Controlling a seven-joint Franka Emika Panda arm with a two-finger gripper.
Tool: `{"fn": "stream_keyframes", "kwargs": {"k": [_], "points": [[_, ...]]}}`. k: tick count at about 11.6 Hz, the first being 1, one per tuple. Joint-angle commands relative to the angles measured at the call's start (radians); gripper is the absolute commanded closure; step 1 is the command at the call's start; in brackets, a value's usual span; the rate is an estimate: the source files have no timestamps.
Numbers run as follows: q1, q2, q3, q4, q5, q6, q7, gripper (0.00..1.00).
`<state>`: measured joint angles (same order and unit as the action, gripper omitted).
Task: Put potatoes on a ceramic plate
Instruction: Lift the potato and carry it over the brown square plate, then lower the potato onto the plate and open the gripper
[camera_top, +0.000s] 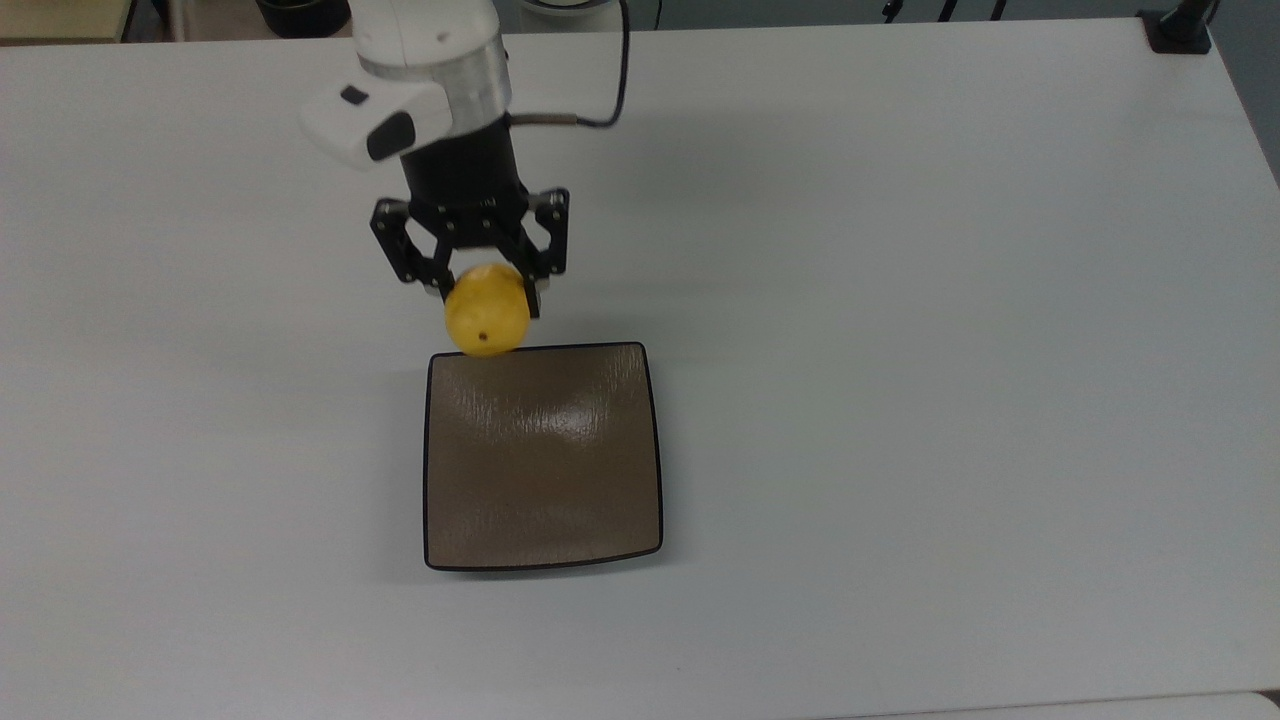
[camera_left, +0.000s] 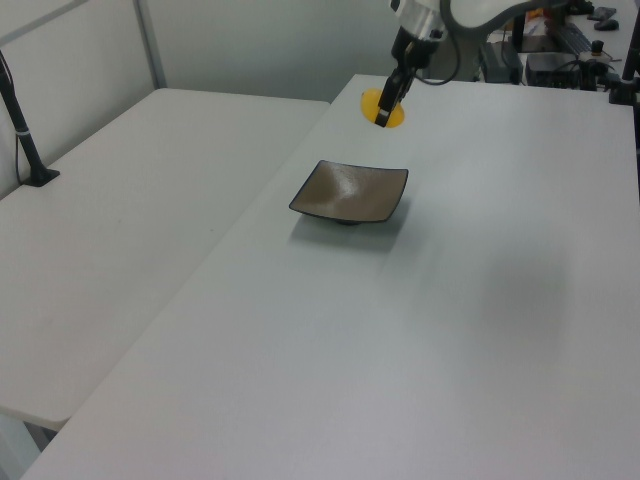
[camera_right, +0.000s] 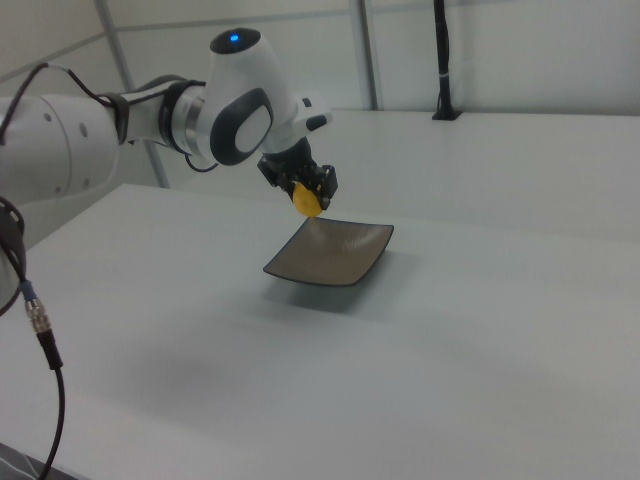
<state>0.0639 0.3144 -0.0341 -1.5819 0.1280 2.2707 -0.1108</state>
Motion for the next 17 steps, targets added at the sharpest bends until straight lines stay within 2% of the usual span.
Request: {"fn": "stream_keyframes", "kwargs": {"k": [1, 8, 10, 11, 12, 13, 14, 15, 17], "points": [[0.034, 0.103, -0.012, 0.034, -0.013, 0.111, 0.04, 1.0], [0.042, 0.254, -0.012, 0.034, -0.014, 0.314, 0.033, 0.97], [0.042, 0.284, -0.012, 0.034, -0.014, 0.349, 0.033, 0.9], [0.043, 0.291, -0.012, 0.034, -0.014, 0.352, 0.034, 0.84], [0.05, 0.293, -0.012, 0.034, -0.011, 0.352, 0.045, 0.7], [0.051, 0.293, -0.012, 0.033, -0.013, 0.352, 0.049, 0.45], [0.051, 0.293, -0.012, 0.031, -0.013, 0.352, 0.049, 0.33], [0.054, 0.292, -0.012, 0.03, -0.018, 0.351, 0.048, 0.0], [0.06, 0.285, -0.012, 0.025, -0.066, 0.351, 0.049, 0.0]]}}
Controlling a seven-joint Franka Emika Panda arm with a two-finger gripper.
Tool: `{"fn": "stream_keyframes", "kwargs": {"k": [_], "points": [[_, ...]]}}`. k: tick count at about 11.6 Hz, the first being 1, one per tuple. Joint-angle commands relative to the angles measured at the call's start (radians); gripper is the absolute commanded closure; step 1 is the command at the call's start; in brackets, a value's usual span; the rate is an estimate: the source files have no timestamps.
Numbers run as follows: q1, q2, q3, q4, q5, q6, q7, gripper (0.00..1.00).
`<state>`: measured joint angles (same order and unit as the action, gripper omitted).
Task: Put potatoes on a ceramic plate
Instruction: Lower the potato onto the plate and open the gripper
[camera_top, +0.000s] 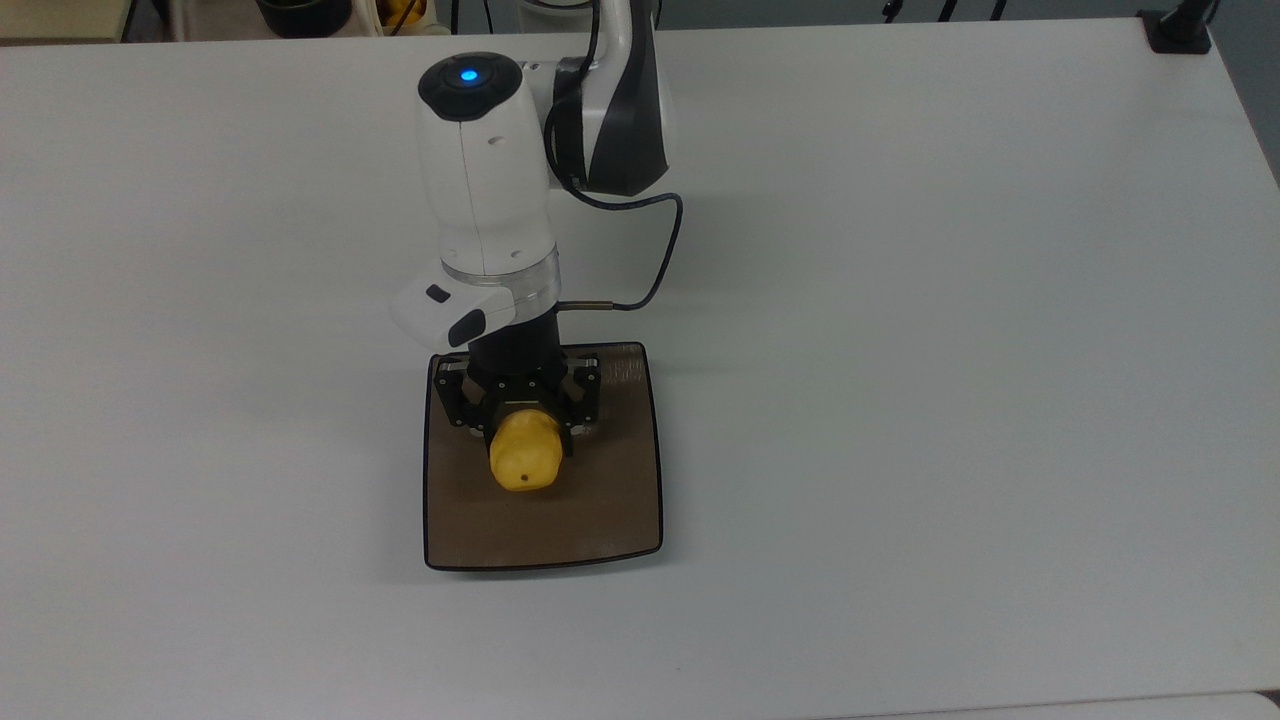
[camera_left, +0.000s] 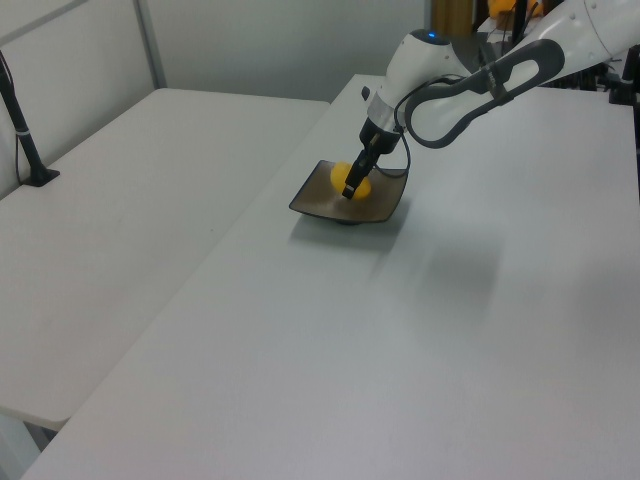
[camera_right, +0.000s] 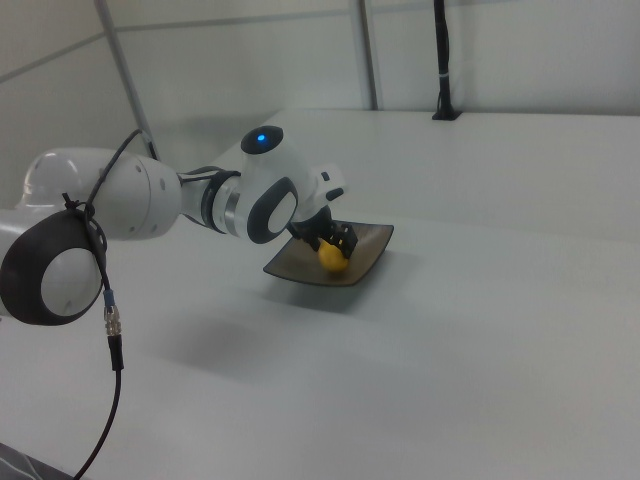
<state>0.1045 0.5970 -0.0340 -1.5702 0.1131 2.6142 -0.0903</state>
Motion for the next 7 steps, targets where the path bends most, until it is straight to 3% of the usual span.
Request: {"fn": "stream_keyframes", "kwargs": {"k": [1, 5, 7], "points": [[0.02, -0.003, -0.012, 0.012, -0.053, 0.006, 0.029, 0.0], [0.018, -0.093, -0.012, -0.037, -0.053, -0.009, 0.029, 0.0], [0.014, -0.175, -0.012, -0.048, -0.052, -0.157, 0.03, 0.0]]}}
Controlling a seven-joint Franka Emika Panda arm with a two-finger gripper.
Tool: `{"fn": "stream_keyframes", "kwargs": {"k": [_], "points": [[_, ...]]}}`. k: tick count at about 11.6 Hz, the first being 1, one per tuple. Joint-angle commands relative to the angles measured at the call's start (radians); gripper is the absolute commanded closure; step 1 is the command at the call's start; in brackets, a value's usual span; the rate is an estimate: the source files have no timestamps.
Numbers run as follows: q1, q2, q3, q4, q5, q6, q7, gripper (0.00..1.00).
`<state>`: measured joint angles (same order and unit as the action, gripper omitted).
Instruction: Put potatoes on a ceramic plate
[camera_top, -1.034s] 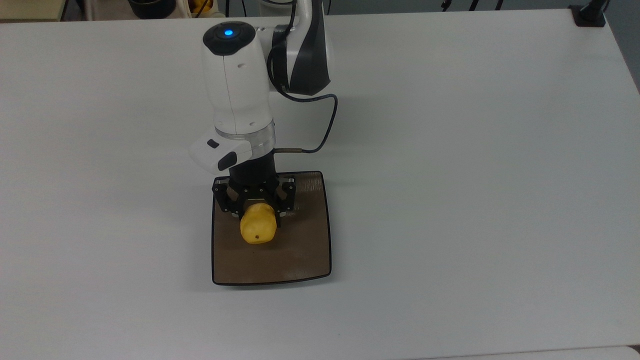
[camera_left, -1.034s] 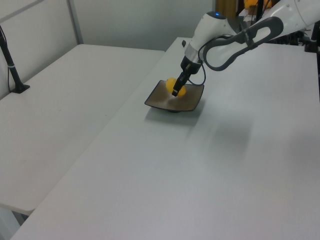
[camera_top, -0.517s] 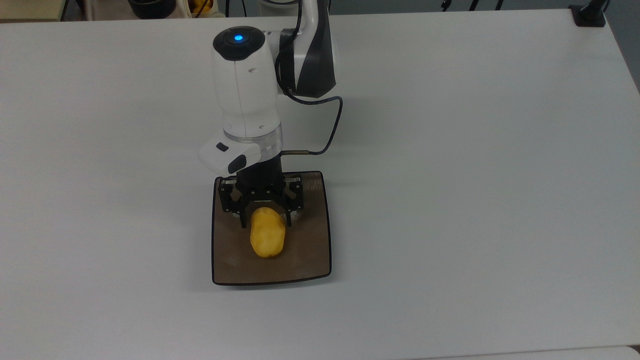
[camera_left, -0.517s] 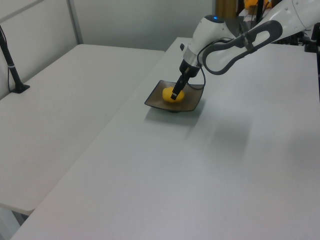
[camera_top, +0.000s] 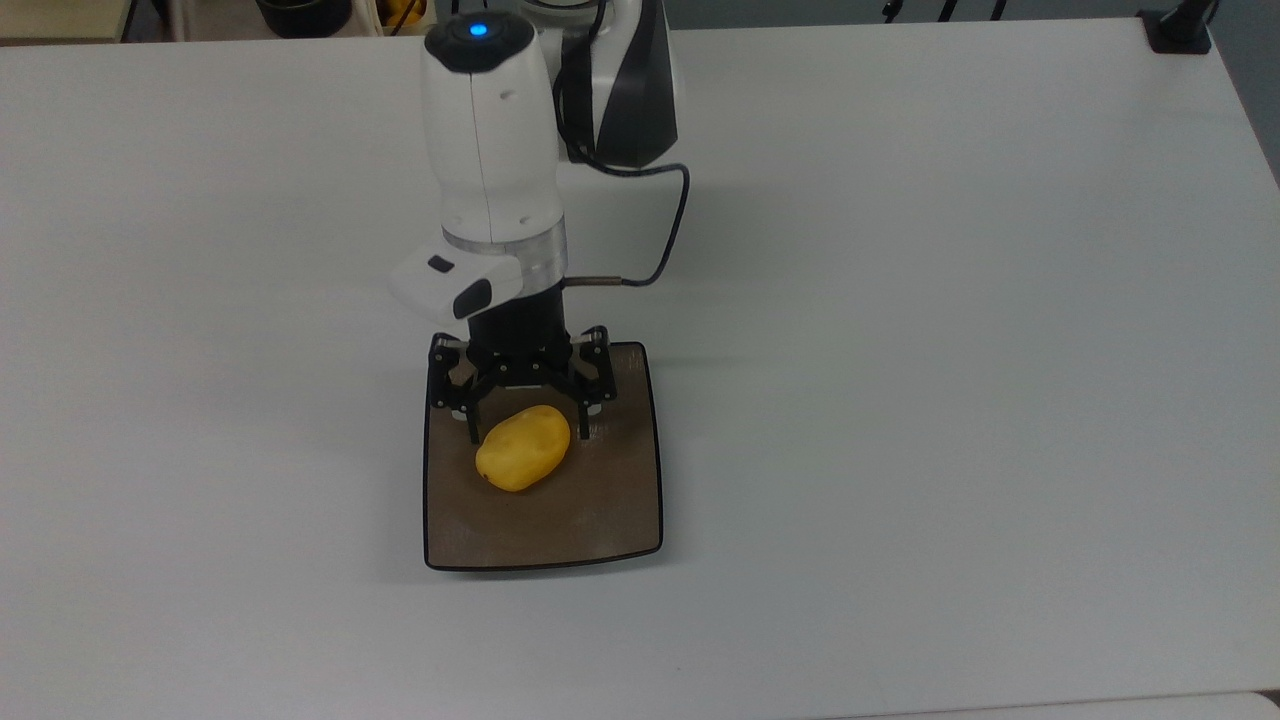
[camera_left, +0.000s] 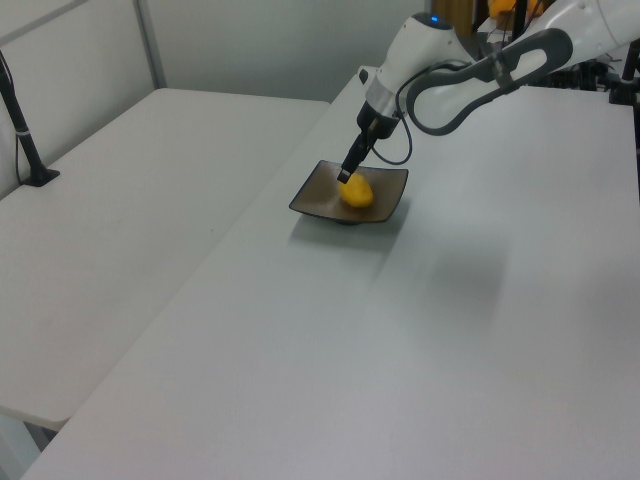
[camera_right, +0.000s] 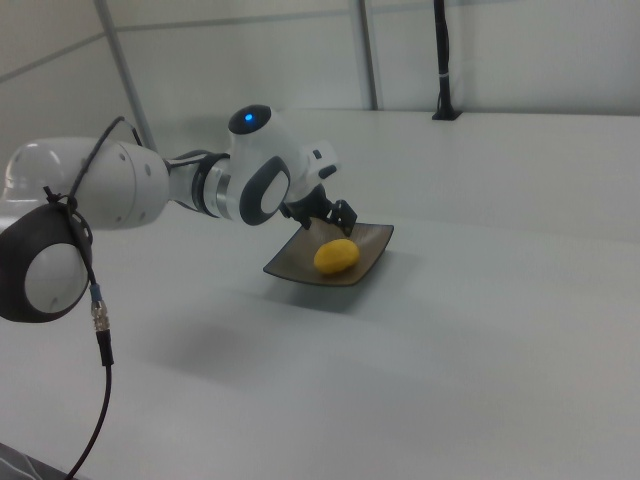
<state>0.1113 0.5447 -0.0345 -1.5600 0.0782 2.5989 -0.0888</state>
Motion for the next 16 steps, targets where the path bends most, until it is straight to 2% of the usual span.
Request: {"fn": "stream_keyframes", "kwargs": {"k": [1, 6, 9, 13, 16], "points": [[0.001, -0.171, -0.013, -0.058, -0.017, -0.24, 0.027, 0.0], [-0.032, -0.441, -0.015, -0.051, -0.017, -0.73, 0.053, 0.0], [-0.032, -0.569, -0.015, -0.054, -0.018, -0.913, 0.139, 0.0], [-0.028, -0.679, -0.015, -0.092, -0.018, -1.04, 0.146, 0.0], [-0.021, -0.669, -0.015, -0.111, -0.021, -1.024, 0.129, 0.0]]}}
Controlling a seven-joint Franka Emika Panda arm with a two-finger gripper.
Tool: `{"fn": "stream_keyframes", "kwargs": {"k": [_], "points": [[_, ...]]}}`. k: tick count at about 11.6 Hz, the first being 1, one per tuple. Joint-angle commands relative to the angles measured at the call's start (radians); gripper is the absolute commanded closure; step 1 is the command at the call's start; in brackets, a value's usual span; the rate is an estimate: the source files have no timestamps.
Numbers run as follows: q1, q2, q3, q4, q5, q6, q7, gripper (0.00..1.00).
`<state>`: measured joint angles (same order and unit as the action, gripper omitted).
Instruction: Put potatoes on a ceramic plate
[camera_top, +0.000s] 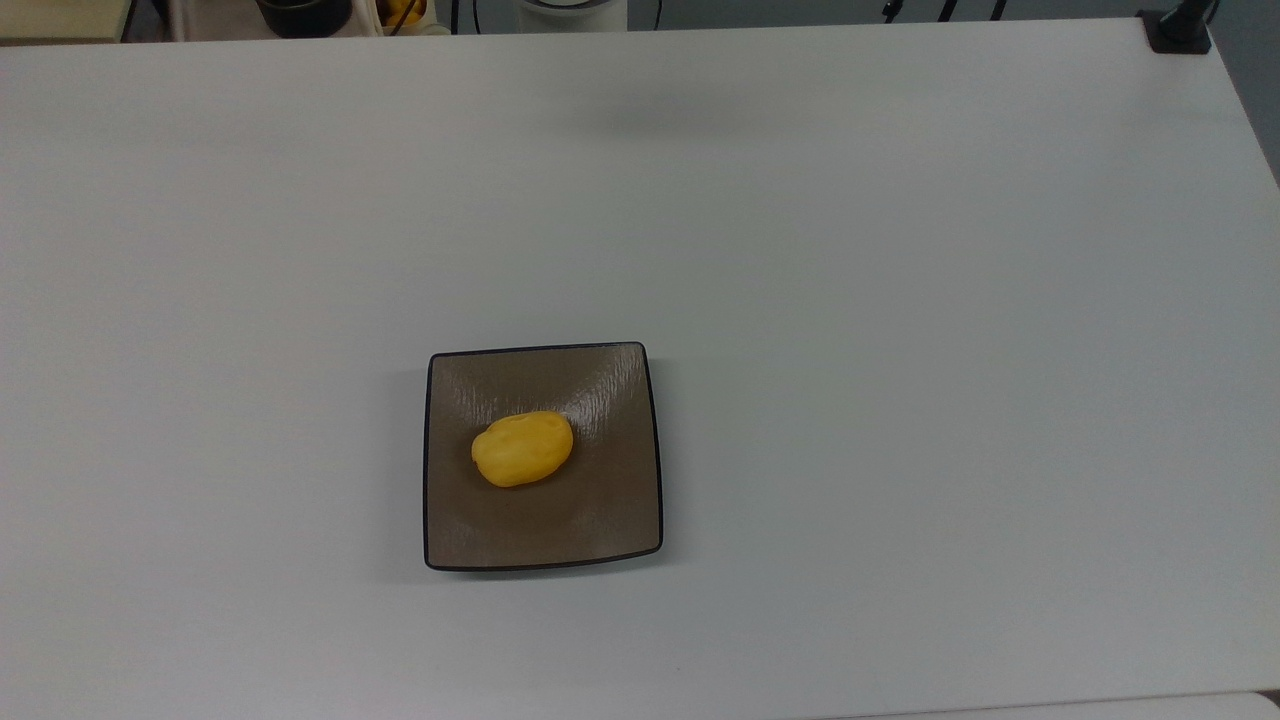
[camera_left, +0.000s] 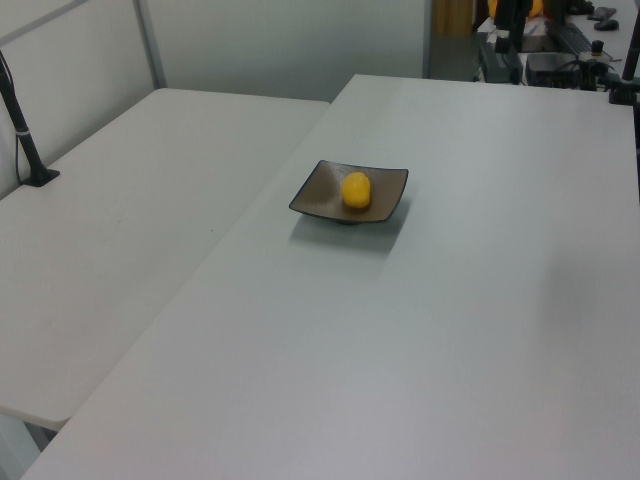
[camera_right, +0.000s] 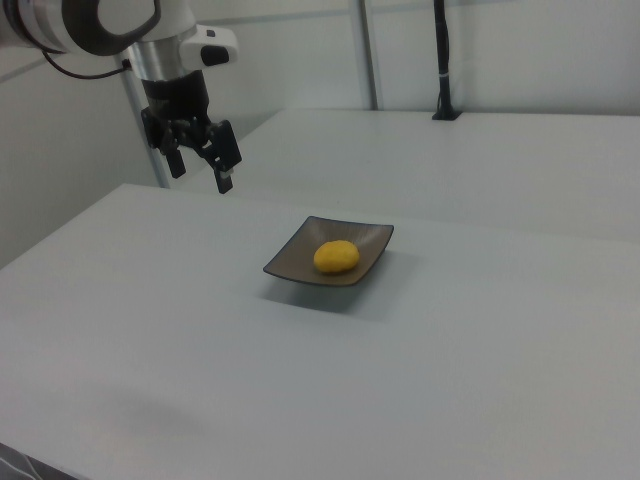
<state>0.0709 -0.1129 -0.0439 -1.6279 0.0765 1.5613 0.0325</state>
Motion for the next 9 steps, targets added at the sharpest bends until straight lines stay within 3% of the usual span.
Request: {"fn": "stream_keyframes", "kwargs": {"k": [1, 4, 9], "points": [[0.024, -0.001, -0.005, -0.046, -0.023, 0.038, -0.014, 0.0], [0.032, 0.03, -0.013, -0.05, -0.046, 0.12, -0.142, 0.0], [0.032, 0.042, -0.024, -0.049, -0.044, 0.16, -0.152, 0.0]]}}
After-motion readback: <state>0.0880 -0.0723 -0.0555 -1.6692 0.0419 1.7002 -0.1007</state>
